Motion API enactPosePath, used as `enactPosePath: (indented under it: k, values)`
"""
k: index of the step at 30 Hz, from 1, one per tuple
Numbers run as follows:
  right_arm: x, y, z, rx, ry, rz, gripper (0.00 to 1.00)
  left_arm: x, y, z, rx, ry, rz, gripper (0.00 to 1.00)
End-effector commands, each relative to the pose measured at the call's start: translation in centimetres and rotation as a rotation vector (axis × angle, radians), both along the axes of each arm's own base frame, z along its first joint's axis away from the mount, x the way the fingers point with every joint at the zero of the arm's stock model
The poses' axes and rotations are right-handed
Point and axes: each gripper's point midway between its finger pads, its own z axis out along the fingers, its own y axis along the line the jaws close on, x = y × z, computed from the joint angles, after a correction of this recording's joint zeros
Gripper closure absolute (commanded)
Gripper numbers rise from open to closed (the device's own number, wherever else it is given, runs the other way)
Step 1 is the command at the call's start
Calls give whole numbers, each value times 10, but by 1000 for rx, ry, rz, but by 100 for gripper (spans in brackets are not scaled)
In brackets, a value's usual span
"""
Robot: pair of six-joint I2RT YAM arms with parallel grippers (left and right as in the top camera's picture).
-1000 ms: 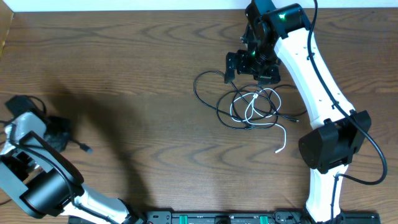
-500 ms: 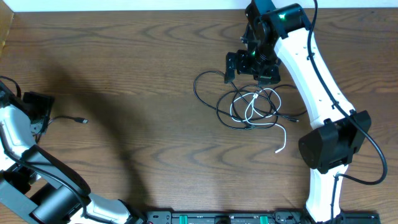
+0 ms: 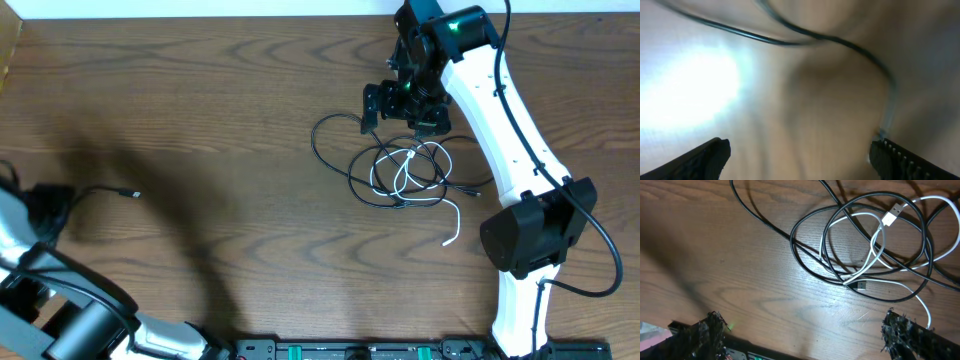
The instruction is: Untangle cables
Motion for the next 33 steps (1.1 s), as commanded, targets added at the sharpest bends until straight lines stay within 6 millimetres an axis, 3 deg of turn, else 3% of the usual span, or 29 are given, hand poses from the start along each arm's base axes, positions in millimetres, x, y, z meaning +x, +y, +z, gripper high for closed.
enactPosePath:
  k: [1, 7, 12, 27, 29, 33]
  values:
    - [-2, 1, 15, 12, -39, 15, 1, -35, 23, 1, 30, 63, 131, 6]
    - [-2, 1, 15, 12, -39, 15, 1, -75, 37, -9, -7, 82, 295, 5]
    - [-2, 1, 15, 12, -39, 15, 1, -90, 47, -24, -13, 94, 353, 5]
    - [-2, 1, 15, 12, -39, 15, 1, -97, 85, -53, 41, 48, 426, 6]
    - [-2, 1, 15, 12, -39, 15, 1, -96, 88, -58, 42, 48, 426, 12]
    - [-2, 1, 15, 12, -39, 15, 1, -94, 92, -68, 42, 47, 426, 13]
